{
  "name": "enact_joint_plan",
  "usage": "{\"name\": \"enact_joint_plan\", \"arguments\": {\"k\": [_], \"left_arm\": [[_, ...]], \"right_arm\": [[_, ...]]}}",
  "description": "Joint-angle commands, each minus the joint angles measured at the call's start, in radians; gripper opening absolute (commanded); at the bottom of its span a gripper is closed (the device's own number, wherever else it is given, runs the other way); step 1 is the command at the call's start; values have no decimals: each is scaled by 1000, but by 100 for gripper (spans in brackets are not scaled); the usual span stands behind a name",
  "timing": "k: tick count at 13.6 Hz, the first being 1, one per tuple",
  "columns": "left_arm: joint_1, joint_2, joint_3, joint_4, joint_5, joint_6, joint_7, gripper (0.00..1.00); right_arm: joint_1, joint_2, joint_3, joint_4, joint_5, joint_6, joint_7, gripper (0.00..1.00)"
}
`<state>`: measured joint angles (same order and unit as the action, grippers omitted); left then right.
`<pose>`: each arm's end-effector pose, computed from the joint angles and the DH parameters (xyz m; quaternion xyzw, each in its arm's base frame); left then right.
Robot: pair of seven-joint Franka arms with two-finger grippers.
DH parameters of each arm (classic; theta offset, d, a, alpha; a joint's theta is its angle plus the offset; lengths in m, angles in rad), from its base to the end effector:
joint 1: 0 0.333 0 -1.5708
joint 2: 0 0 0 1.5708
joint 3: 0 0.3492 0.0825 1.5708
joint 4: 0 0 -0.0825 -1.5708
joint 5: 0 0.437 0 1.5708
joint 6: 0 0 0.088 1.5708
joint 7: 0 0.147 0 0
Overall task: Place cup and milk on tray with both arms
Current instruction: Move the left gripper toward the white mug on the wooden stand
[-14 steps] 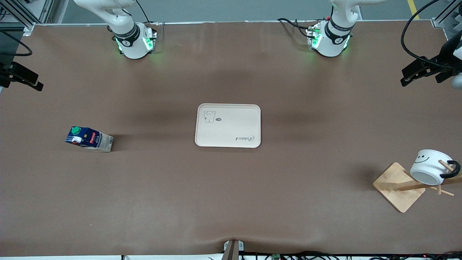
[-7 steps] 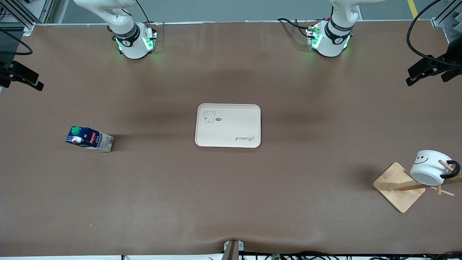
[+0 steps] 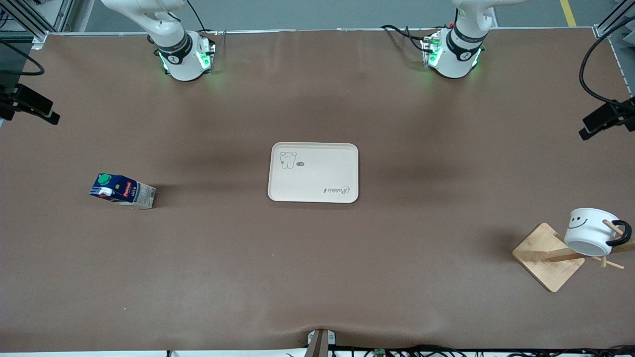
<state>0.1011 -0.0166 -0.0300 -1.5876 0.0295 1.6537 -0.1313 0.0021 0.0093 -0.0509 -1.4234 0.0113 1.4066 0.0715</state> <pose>0.6117 0.0475 0.6268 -0.9940 -0.1003 -0.0418 0.0137 0.5907 -0.0269 0.6741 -0.9981 0.0593 0.0131 0.0052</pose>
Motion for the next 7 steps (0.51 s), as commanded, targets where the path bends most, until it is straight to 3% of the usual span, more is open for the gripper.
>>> {"name": "enact_joint_plan", "arguments": {"k": [1,3,7], "left_arm": [[49,-55,-7,-133,-10,133,-2,100],[57,-91,-8,-243,-10,250,2,100],[84,-94,-8,-328,-10,348,2,100]], "right_arm": [[-8,6,2,12,7,-3,5,100],[-8,8,2,12,9,-3,5,100],[-14,26,0,11,9,-3,4,100]]}}
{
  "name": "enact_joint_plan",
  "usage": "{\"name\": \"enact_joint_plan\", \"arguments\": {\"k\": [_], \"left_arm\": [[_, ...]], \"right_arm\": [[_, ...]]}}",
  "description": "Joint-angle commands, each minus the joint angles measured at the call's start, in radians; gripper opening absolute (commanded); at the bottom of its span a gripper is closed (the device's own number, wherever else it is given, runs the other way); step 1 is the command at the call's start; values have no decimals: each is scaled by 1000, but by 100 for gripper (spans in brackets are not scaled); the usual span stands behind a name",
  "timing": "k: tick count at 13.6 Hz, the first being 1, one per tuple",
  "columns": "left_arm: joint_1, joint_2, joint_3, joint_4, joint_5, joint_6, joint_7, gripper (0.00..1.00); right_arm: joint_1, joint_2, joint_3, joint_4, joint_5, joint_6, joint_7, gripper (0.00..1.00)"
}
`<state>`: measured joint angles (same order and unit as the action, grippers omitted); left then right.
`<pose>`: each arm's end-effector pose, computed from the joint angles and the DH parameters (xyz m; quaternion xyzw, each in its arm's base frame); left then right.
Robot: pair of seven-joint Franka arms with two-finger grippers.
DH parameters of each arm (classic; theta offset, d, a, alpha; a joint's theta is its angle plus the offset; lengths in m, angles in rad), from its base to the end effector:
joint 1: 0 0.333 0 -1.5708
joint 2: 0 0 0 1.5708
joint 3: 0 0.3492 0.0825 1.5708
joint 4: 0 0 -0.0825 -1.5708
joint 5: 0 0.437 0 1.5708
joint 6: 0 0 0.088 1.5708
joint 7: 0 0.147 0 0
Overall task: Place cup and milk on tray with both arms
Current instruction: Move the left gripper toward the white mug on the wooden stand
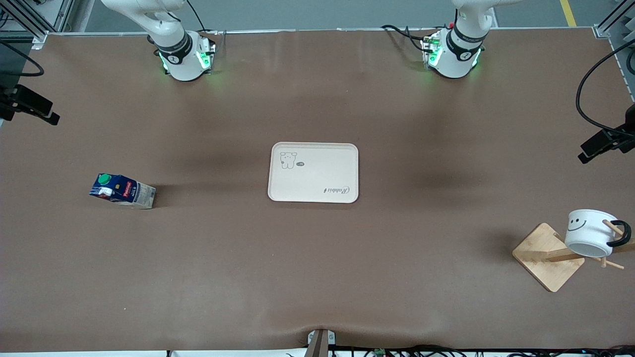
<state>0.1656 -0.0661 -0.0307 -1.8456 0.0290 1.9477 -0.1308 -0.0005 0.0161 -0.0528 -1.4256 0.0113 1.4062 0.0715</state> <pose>0.6093 0.0854 0.5469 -0.9881 -0.1278 -0.0839 0.0151 0.5928 -0.0295 0.6689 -0.9979 0.0615 0.0178 0.0050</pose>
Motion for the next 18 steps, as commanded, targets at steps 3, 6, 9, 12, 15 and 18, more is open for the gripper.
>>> {"name": "enact_joint_plan", "arguments": {"k": [3,6,9,12,15,18], "left_arm": [[52,-50,-6,-128,-18,144,2,100],[63,-47,-6,-205,-26,279,3,100],[66,-23,-6,-259,-26,400,16,100],[109,14,-5,-293,-30,503,80,100],[118,66,-5,-290,-67,566,115,100],[118,114,-5,-265,-69,593,115,100]], "right_arm": [[-12,21,2,13,10,-4,4,100],[-12,22,1,13,9,-4,4,100],[-12,22,1,13,10,-4,7,100],[-3,22,1,13,3,-4,2,100],[-12,24,1,11,2,-4,4,100],[-10,28,1,11,4,-4,7,100]]}}
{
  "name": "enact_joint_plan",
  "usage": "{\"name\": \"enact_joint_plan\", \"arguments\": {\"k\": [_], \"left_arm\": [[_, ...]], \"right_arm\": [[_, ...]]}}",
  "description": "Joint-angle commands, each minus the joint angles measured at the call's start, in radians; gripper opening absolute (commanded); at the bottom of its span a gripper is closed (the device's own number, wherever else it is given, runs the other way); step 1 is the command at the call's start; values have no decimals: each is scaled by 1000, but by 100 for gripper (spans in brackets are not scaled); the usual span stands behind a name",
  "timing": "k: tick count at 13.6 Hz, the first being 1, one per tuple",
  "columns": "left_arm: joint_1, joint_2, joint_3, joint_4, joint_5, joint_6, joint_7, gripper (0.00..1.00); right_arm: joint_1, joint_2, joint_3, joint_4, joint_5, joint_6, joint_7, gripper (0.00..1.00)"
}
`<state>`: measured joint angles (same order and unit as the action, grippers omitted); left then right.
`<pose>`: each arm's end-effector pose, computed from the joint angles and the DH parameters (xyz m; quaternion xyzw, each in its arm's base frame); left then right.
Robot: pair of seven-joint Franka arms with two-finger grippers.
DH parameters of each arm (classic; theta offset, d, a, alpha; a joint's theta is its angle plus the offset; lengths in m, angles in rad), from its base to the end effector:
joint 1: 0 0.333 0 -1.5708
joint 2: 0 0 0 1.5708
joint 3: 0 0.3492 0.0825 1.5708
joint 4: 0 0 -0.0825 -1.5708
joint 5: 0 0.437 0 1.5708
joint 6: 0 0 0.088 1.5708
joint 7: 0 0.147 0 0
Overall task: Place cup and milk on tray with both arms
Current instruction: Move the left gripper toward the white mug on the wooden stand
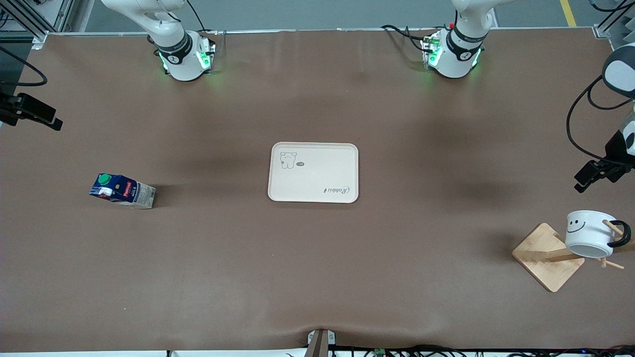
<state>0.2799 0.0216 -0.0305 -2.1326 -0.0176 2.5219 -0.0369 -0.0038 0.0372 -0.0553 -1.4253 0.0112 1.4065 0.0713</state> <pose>0.6155 0.1566 0.4029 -0.9722 -0.1464 -0.1825 0.0128 0.5997 -0.0330 0.6565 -0.9975 0.0644 0.0280 0.0044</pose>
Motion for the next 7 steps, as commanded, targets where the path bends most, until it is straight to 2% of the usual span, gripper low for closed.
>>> {"name": "enact_joint_plan", "arguments": {"k": [1,5,7], "left_arm": [[4,49,-5,40,-22,18,22,100],[-1,95,-9,53,-24,80,22,100],[-4,107,-9,56,-22,112,22,94]], "right_arm": [[-7,7,3,11,4,-4,8,100],[-7,13,3,11,4,-4,8,100],[-5,26,3,11,4,-3,8,100]]}}
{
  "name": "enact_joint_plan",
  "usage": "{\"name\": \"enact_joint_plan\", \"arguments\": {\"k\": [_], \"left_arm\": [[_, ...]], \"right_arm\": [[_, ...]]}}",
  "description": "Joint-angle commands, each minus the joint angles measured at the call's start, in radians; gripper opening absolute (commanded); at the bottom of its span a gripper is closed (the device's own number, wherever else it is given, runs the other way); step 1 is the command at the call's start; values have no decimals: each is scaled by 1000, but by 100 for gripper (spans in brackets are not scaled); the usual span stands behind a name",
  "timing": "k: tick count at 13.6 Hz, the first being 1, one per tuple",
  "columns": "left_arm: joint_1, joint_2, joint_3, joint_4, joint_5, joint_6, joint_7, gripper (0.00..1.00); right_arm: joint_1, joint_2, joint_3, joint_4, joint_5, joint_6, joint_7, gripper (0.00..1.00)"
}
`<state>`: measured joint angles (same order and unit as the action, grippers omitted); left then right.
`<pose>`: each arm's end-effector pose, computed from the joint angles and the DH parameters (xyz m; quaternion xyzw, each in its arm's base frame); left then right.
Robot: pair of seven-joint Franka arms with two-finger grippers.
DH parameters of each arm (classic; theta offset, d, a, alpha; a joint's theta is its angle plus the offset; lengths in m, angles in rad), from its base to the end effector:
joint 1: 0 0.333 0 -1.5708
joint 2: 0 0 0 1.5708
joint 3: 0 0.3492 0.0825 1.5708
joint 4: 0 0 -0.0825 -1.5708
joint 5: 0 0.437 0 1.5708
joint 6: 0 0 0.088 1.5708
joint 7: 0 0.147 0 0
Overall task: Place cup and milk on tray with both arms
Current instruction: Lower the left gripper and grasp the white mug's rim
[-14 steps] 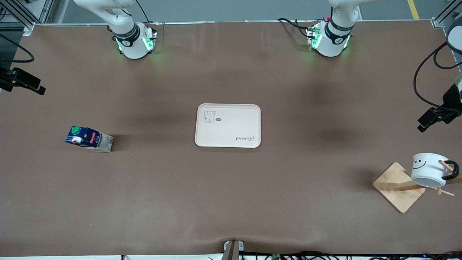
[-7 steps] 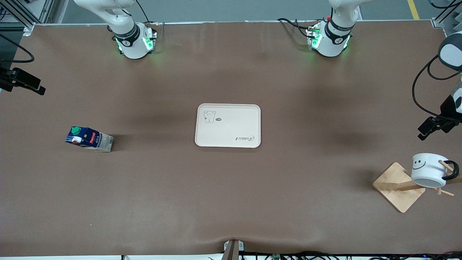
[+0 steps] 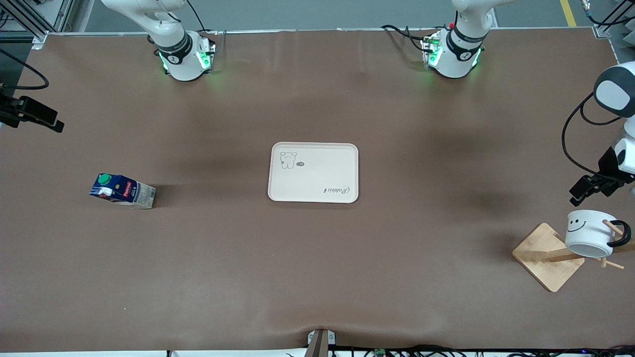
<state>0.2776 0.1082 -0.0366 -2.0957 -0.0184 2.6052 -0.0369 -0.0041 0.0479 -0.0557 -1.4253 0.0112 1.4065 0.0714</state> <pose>0.6401 0.1577 0.3783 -0.9694 -0.1430 -0.1991 0.0123 0.6031 -0.0334 0.6500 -0.9973 0.0648 0.0333 0.0040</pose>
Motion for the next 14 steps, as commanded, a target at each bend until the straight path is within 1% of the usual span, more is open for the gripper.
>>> {"name": "enact_joint_plan", "arguments": {"k": [1,4,6,8,10,12,14], "left_arm": [[-3,25,-5,23,-21,38,22,91],[-9,59,-9,40,-18,64,23,77],[-8,77,-26,42,-18,101,22,73],[-9,77,-48,49,-18,107,22,72],[-9,74,-75,57,-15,107,22,68],[-9,71,-82,62,-11,107,23,64],[-8,68,-100,63,-8,107,22,64]], "right_arm": [[-4,24,4,11,0,-1,8,100],[-4,27,4,11,-7,-1,5,100],[-1,27,4,11,-8,-1,7,100],[-5,29,4,11,-8,-1,5,100],[-5,29,4,11,-8,5,5,100],[-5,30,4,11,-8,8,5,100],[-7,56,4,11,-8,17,5,100]]}}
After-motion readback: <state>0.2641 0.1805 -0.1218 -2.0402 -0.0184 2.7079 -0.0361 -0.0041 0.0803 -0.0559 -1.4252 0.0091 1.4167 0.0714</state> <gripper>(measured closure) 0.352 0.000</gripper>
